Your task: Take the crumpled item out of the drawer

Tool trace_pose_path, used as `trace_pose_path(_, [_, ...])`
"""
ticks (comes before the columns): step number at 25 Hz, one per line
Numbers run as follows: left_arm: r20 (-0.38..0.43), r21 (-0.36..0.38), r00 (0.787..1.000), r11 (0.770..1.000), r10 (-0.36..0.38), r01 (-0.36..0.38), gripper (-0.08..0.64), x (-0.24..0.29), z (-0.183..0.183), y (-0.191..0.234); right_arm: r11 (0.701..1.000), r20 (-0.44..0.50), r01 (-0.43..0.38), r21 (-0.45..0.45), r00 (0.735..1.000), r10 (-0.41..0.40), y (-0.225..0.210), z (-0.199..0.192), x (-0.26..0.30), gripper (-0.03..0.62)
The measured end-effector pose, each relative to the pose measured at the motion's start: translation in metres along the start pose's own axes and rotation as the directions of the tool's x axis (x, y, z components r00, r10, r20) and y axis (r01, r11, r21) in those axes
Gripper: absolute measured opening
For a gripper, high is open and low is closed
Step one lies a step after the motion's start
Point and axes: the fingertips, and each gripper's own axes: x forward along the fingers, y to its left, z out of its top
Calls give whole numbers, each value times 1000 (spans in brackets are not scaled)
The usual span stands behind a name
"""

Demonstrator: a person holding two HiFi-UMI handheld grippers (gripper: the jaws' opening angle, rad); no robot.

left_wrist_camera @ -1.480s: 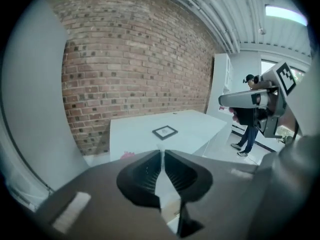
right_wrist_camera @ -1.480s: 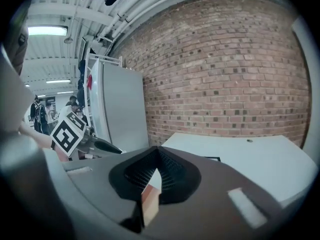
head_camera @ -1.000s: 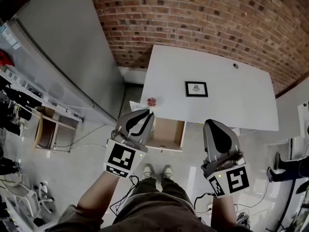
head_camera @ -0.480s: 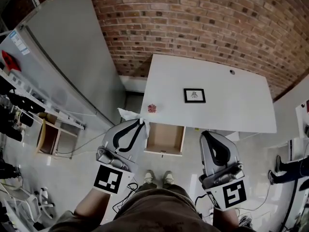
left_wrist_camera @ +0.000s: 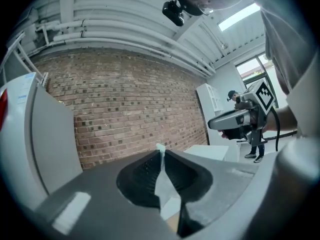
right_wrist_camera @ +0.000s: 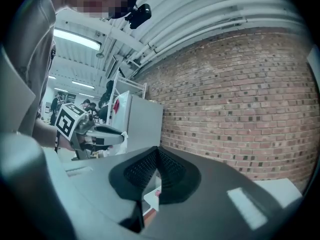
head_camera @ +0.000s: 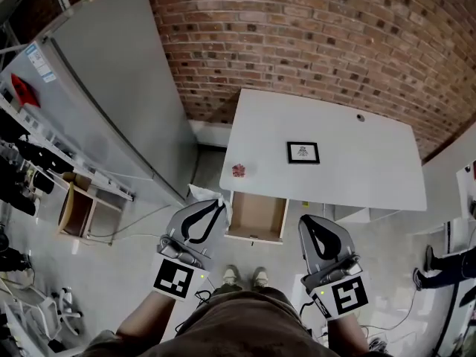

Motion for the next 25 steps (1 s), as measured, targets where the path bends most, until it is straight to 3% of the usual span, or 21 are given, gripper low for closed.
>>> trace_pose_path(6, [-26, -70, 1000, 997, 15, -17, 31, -8, -13, 2, 999, 2, -50, -17, 999, 50, 14, 0, 3, 26])
trace_pose_path(12, [-37, -60, 999, 998, 34, -36, 31, -15, -14, 7, 1000, 12, -14, -10, 1000, 14, 10, 1, 2, 26])
trace_pose_path(25, [-27, -66, 999, 997, 37, -39, 31, -20, -11, 3, 1000, 2, -12, -6, 1000, 12, 14, -3, -5, 26])
